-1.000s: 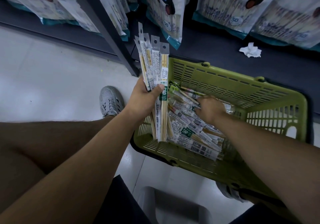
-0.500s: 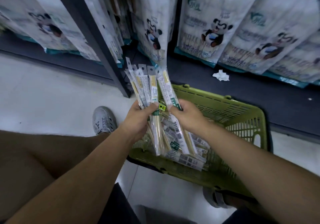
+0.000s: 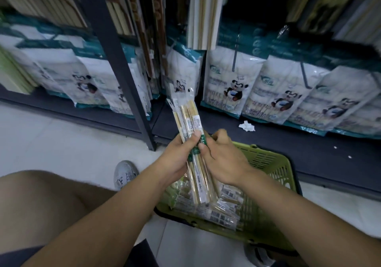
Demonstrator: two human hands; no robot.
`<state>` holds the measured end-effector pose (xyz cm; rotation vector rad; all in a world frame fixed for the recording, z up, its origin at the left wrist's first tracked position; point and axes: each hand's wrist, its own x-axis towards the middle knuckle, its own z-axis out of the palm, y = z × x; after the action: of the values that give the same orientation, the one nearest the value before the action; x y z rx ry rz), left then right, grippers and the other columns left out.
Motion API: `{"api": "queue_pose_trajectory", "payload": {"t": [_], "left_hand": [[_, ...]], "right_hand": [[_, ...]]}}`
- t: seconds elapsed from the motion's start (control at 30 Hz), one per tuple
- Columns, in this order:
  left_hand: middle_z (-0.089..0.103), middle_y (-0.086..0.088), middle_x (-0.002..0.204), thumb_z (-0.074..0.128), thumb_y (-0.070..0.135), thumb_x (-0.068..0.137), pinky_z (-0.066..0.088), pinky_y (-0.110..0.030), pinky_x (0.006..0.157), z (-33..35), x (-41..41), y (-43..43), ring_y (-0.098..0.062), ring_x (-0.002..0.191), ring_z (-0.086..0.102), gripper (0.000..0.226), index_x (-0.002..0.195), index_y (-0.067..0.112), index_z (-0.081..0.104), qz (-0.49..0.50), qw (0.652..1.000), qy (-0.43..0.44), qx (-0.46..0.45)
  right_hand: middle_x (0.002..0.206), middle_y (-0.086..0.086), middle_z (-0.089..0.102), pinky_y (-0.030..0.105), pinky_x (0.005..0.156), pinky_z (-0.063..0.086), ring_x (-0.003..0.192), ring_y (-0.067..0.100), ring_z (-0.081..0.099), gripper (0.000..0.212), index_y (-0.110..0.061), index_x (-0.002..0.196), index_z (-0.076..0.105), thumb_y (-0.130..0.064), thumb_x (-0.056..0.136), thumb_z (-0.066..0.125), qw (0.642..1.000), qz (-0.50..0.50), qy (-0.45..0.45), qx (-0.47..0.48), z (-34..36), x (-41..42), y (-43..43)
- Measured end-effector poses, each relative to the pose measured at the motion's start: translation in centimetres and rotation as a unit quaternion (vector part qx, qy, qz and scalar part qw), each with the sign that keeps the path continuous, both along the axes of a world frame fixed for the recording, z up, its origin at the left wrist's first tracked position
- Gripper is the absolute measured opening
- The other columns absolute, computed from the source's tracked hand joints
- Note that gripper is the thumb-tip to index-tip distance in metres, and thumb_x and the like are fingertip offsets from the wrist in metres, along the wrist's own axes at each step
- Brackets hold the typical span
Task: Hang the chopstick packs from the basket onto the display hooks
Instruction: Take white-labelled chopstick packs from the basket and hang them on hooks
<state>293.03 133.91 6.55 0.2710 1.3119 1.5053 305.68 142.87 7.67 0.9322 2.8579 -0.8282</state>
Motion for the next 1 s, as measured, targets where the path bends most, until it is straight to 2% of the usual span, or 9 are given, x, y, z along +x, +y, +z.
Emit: {"api": "queue_pose_trajectory", "payload": {"t": [0.13,0.27,0.33,0.43,0.53,0.63,0.73,0.83,1.0], "left_hand": [[0.070,-0.007,0.132,0.073,0.040,0.083,0.041,-0.046,0.117,3.4,-1.0,0.1,-0.023,0.127,0.063,0.063,0.138,0.013,0.059,-0.036,0.996,0.077,0.015],[0.073,0.001,0.127,0.071,0.027,0.096,0.050,-0.037,0.106,7.2,-2.3,1.0,-0.017,0.122,0.067,0.043,0.136,0.017,0.062,-0.016,0.987,0.149,0.057],[0.077,0.004,0.119,0.072,0.025,0.096,0.057,-0.032,0.094,9.1,-2.9,1.6,-0.015,0.112,0.072,0.032,0.128,0.023,0.067,-0.011,0.982,0.172,0.080],[0.078,0.010,0.111,0.075,0.035,0.090,0.059,-0.030,0.086,11.9,-3.8,2.3,-0.010,0.103,0.074,0.030,0.119,0.029,0.069,0.003,0.966,0.234,0.110],[0.076,0.018,0.113,0.075,0.050,0.081,0.054,-0.027,0.086,14.8,-4.5,3.1,-0.002,0.103,0.071,0.042,0.120,0.037,0.068,0.010,0.943,0.304,0.136],[0.073,0.023,0.114,0.072,0.060,0.078,0.051,-0.026,0.086,17.2,-5.0,4.3,0.003,0.104,0.068,0.048,0.122,0.043,0.064,0.000,0.919,0.363,0.155],[0.069,0.016,0.130,0.072,0.064,0.076,0.050,-0.038,0.104,18.9,-5.5,5.6,-0.005,0.122,0.063,0.071,0.138,0.033,0.058,0.007,0.906,0.388,0.168],[0.072,0.021,0.120,0.072,0.057,0.080,0.050,-0.027,0.093,19.8,-5.9,6.7,0.001,0.112,0.066,0.053,0.128,0.038,0.062,0.010,0.896,0.402,0.190],[0.074,0.019,0.114,0.073,0.034,0.094,0.052,-0.023,0.089,20.1,-6.1,8.3,0.000,0.106,0.068,0.034,0.127,0.034,0.064,0.012,0.892,0.399,0.210]], "right_hand": [[0.101,-0.001,0.032,0.038,0.084,0.043,0.098,0.019,0.042,0.029,-0.034,0.087,0.036,-0.056,0.104,0.029,1.000,0.009,-0.004,-0.015,3.9,-0.1,0.6],[0.089,-0.005,0.045,0.013,0.063,0.035,0.078,0.004,0.048,0.022,-0.031,0.088,0.052,-0.049,0.095,0.063,0.989,-0.027,0.136,-0.059,8.6,-1.2,1.6],[0.083,-0.004,0.056,0.012,0.059,0.040,0.067,-0.001,0.052,0.022,-0.026,0.099,0.063,-0.038,0.087,0.078,0.966,-0.059,0.211,-0.135,11.3,-1.8,2.1],[0.092,0.003,0.066,0.024,0.062,0.050,0.077,0.010,0.064,0.031,-0.021,0.118,0.064,-0.024,0.090,0.076,0.913,-0.117,0.307,-0.241,15.3,-2.4,3.1],[0.086,0.005,0.070,0.022,0.052,0.050,0.070,0.010,0.068,0.013,-0.021,0.107,0.067,-0.021,0.095,0.071,0.871,-0.149,0.400,-0.243,19.2,-3.2,4.0],[0.084,0.007,0.067,0.027,0.057,0.058,0.072,0.013,0.066,0.008,-0.017,0.097,0.068,-0.024,0.095,0.070,0.867,-0.146,0.440,-0.184,21.9,-4.5,4.7],[0.077,0.006,0.061,0.026,0.058,0.058,0.067,0.011,0.061,0.015,-0.015,0.092,0.067,-0.028,0.098,0.066,0.861,-0.163,0.462,-0.138,23.5,-5.5,5.6],[0.070,0.001,0.058,0.021,0.057,0.054,0.063,0.009,0.058,0.018,-0.017,0.091,0.068,-0.032,0.100,0.063,0.852,-0.166,0.480,-0.128,24.3,-6.4,6.7],[0.084,0.015,0.064,0.051,0.073,0.058,0.075,0.027,0.063,0.009,-0.022,0.095,0.069,-0.031,0.098,0.066,0.847,-0.171,0.492,-0.111,25.1,-7.3,8.1]]}}
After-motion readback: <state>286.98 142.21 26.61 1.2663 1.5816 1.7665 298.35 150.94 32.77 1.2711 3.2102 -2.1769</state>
